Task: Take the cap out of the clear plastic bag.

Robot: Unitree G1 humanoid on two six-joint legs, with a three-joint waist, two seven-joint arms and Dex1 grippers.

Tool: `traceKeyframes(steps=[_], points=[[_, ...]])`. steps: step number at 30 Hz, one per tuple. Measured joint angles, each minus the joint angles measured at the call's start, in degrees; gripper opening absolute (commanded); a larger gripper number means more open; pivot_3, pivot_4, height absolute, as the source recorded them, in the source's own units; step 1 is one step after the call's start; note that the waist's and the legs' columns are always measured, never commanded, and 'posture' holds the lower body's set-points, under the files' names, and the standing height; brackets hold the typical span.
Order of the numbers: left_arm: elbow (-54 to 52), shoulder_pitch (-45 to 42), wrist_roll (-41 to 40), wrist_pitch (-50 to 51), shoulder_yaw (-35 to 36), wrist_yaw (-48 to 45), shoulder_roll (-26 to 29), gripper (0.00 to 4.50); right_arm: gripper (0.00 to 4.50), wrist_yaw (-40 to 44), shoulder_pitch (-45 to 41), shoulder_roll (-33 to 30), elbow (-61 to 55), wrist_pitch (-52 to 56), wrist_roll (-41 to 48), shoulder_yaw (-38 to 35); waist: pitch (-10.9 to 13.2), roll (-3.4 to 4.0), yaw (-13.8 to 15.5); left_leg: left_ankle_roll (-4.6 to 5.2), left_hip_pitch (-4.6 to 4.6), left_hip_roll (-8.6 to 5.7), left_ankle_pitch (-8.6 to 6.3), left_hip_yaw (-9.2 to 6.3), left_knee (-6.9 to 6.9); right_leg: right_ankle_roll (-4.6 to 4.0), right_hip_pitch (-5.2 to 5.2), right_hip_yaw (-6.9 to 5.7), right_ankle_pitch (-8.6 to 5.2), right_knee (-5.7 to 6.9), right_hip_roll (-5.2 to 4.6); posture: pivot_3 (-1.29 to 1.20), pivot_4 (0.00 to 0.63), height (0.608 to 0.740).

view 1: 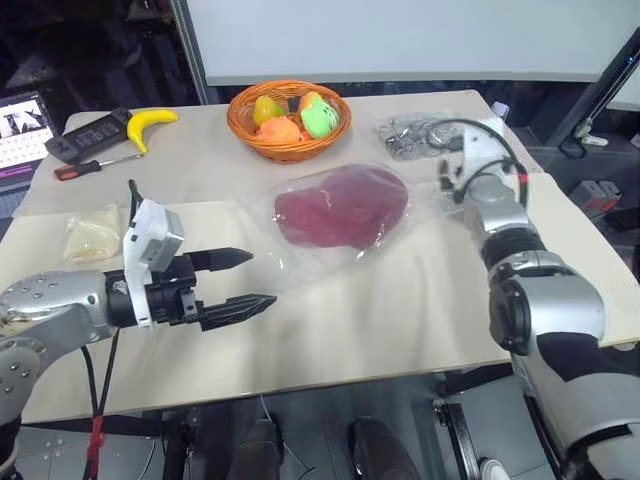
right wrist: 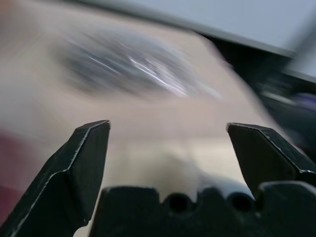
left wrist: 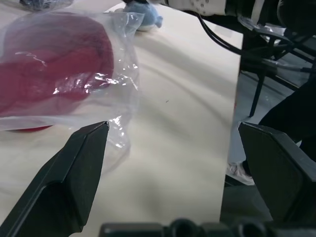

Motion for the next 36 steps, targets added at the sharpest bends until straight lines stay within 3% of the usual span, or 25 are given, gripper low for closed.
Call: traceKeyframes(steps=[2,5,8,11,13,18,23,32,36], points=[[0.07,0.59,-0.02,0.00,0.87,1.41,-0.66,4.50,4.47,10.96,-0.04,0.15,-7.11,1.65,3.36,0.22,0.00,0.00,0.33,0.00,-0.01,0.01,0.00,0.00,0.00,0.00,0.00,-0.02,0.00,-0.03,0.00,0.00,0.150,0.740],[-0.15,1.74,-0.82,0.00,2.19,3.11,-1.31,4.50,4.47,35.02,8.66,-2.00,-35.25,13.50,14.27,5.29,0.00,0.00,1.09,0.07,-0.03,0.04,-0.05,-0.03,0.02,0.01,0.05,-0.09,0.00,-0.09,-0.01,0.00,0.150,0.740],[0.15,2.08,-1.20,0.00,2.51,4.68,-2.36,4.50,4.47,51.31,19.58,-8.32,-59.37,25.76,22.92,13.19,-0.01,0.00,2.63,0.16,-0.04,0.07,-0.13,-0.07,0.17,0.02,0.15,-0.18,0.01,-0.14,-0.01,0.00,0.150,0.740],[0.71,1.60,-1.61,-0.04,2.43,6.46,-3.35,4.50,4.47,59.65,26.30,-12.43,-70.99,31.78,26.64,18.69,0.00,0.01,2.84,0.19,-0.01,0.09,-0.14,-0.05,0.38,0.06,0.21,-0.16,0.11,-0.10,0.02,0.00,0.150,0.740],[0.64,1.60,-1.92,-0.04,2.40,7.16,-3.53,4.50,4.47,64.31,30.50,-18.74,-77.22,30.21,22.82,24.56,-0.01,0.00,3.12,0.18,0.23,0.13,-0.15,-0.05,0.56,0.07,0.53,-0.19,0.11,-0.13,0.07,0.00,0.150,0.740],[-0.46,2.05,-2.97,-0.04,2.39,8.33,-3.75,4.50,4.47,54.49,31.62,-20.15,-71.57,17.62,2.31,31.75,-0.01,-0.01,2.64,0.16,0.58,0.45,-0.15,0.25,0.69,0.01,0.77,-0.11,0.17,-0.21,0.24,0.00,0.150,0.740],[-1.38,2.09,-5.72,-0.04,2.43,10.49,-4.09,4.50,4.47,42.58,31.62,-19.27,-65.46,7.96,-11.92,33.14,-0.02,-0.02,2.60,0.14,0.56,0.52,-0.16,0.29,0.69,-0.06,0.75,-0.02,0.21,-0.21,0.33,0.00,0.150,0.740],[-1.33,1.34,-6.43,-0.06,2.02,11.30,-4.06,4.50,4.47,20.76,34.39,-6.78,-56.41,1.52,-29.25,37.36,-0.05,-0.08,2.04,0.10,0.58,0.51,-0.18,0.26,0.68,-0.04,0.79,0.05,0.24,-0.20,0.39,0.00,0.150,0.740],[-0.99,0.17,-6.33,-0.13,1.78,11.24,-4.06,4.50,3.32,17.13,35.15,-3.46,-53.90,1.95,-31.17,37.17,-0.15,-0.24,1.75,0.10,0.77,0.60,-0.18,0.28,0.70,-0.08,0.92,0.06,0.32,-0.19,0.45,0.00,0.150,0.740]])
